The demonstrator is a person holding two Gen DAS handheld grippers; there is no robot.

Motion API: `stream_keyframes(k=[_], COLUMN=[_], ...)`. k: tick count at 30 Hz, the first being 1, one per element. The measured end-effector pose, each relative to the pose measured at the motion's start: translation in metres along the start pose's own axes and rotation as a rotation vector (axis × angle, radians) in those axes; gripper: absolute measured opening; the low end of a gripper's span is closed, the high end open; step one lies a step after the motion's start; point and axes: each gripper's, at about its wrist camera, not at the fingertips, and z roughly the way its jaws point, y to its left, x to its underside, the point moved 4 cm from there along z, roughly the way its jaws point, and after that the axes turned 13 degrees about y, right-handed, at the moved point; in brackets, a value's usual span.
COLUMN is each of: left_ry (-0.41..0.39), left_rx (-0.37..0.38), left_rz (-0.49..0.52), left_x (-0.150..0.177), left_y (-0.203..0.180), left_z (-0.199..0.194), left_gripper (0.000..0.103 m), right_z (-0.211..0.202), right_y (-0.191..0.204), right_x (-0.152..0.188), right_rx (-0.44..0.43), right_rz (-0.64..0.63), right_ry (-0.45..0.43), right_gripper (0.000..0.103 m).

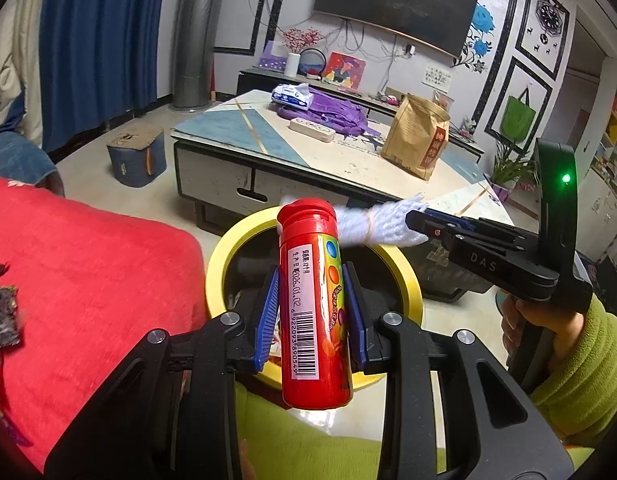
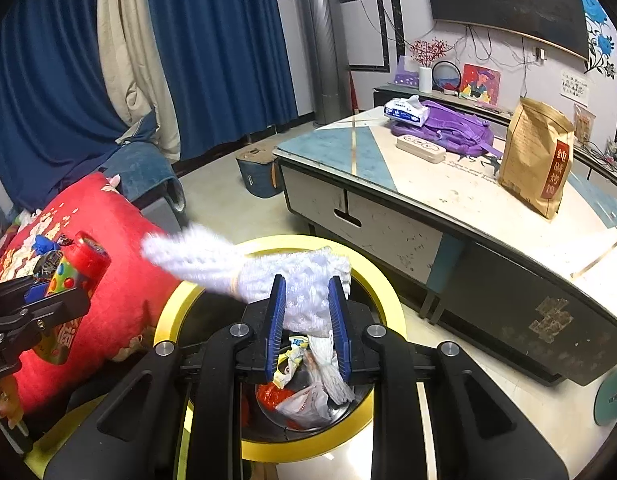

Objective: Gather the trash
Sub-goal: 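Open both tools to drop the tube and net into the bin, then move both tools back over the candy wrappers on the bed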

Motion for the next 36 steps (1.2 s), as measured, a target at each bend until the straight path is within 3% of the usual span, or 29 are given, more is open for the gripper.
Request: stream_keyframes(k=[10, 13, 15, 17, 19, 20, 26, 36], left_ry=[0.042, 0.049, 0.047, 0.041, 0.035, 0.032, 0.007, -0.065], left_rx=[0.005, 0.006, 0.000, 0.000, 0.000, -0.005, -0.031, -0.120], left_rz=[0.009, 0.003, 0.001, -0.005, -0.014, -0.018, -0.049, -0.089], left_x=[-0.006, -0.009, -0.011, -0.012, -0.013, -0.013, -0.010, 0.001], left_y=[-0.001, -0.001, -0.001, -0.001, 0.000, 0.001, 0.008, 0.021], left_z=[0.023, 0.027, 0.028, 0.027, 0.025, 0.024, 0.010, -0.027], left_gripper=[0.024, 0.024, 0.031, 0.050, 0.055, 0.064, 0.092, 0.092], right_z=[0.007, 0.006, 0.004, 0.001, -0.002, -0.003, -0.011, -0.027], right_y=[-0.005, -0.010, -0.012, -0.015, -0.018, -0.019, -0.018, 0.006], right_x=[0.003, 0.002, 0.002, 0.001, -0.001, -0.001, -0.004, -0.009], right_rx=[-0.007, -0.007, -0.006, 0.000, 0.004, 0.006, 0.004, -0.014], right_rz=[0.014, 0.031, 0.040, 0.051, 0.061, 0.064, 0.074, 0.037], right_ry=[0.018, 0.016, 0.011, -0.003, -0.013, -0.017, -0.040, -0.092], right_gripper=[0.023, 0.035, 0.047, 0.054, 0.057, 0.060, 0.069, 0.078])
